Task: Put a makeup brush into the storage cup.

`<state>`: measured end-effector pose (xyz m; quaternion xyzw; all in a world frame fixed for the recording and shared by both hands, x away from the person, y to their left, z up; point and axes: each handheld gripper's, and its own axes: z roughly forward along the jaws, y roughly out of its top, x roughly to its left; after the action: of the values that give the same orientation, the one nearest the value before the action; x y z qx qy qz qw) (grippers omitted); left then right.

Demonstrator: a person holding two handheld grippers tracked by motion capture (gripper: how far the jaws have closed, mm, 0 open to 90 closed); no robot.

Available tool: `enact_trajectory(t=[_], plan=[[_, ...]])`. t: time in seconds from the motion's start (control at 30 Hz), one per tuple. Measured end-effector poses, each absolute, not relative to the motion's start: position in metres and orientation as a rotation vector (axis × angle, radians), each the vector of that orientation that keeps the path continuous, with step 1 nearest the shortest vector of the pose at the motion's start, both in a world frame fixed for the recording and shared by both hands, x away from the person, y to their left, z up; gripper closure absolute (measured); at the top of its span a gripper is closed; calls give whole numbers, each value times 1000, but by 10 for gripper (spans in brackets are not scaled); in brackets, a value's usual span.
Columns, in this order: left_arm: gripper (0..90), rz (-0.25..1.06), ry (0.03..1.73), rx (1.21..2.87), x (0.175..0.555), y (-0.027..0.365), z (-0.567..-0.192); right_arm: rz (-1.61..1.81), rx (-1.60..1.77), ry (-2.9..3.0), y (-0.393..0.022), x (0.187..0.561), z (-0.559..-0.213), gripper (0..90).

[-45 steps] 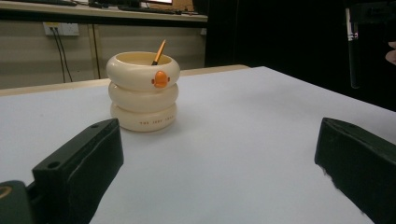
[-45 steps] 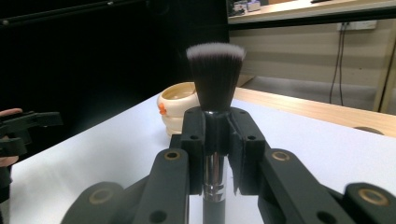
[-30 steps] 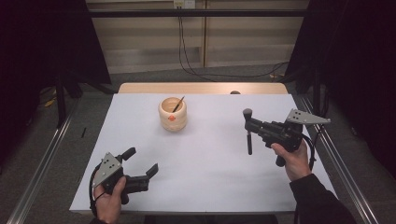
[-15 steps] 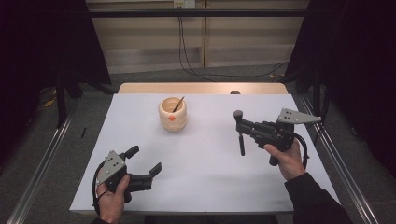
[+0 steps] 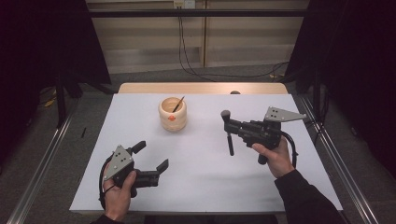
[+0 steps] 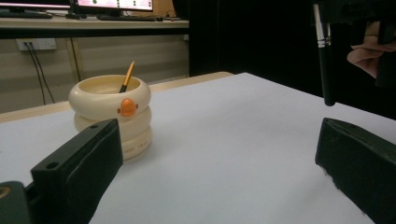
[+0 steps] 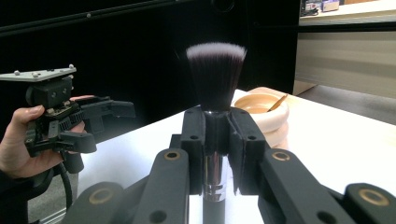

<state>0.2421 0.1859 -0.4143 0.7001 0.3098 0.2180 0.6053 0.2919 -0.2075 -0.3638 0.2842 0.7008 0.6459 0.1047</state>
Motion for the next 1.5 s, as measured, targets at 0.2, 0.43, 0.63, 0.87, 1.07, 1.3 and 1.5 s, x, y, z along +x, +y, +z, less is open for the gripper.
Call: enact_trajectory(t=[0.2, 0.43, 0.63, 0.87, 1.07, 1.3, 1.5], plan=[[7, 491, 687, 1623, 243, 174, -410, 1928, 814, 2076, -199, 291, -365, 781], [12, 471, 655, 1629, 252, 151, -402, 1930, 799, 2087, -189, 293, -362, 782], [15, 443, 613, 1657, 261, 130, -400, 1933, 801, 2102, -182, 294, -365, 781], [39, 425, 574, 1632, 271, 108, -388, 1957, 769, 2092, -177, 295, -362, 781], [65, 386, 584, 1670, 278, 89, -388, 1964, 760, 2078, -175, 295, -361, 781], [75, 357, 537, 1685, 283, 76, -384, 1962, 769, 2080, -177, 295, -361, 781], [132, 345, 553, 1686, 282, 63, -383, 1952, 781, 2068, -181, 296, -360, 782]])
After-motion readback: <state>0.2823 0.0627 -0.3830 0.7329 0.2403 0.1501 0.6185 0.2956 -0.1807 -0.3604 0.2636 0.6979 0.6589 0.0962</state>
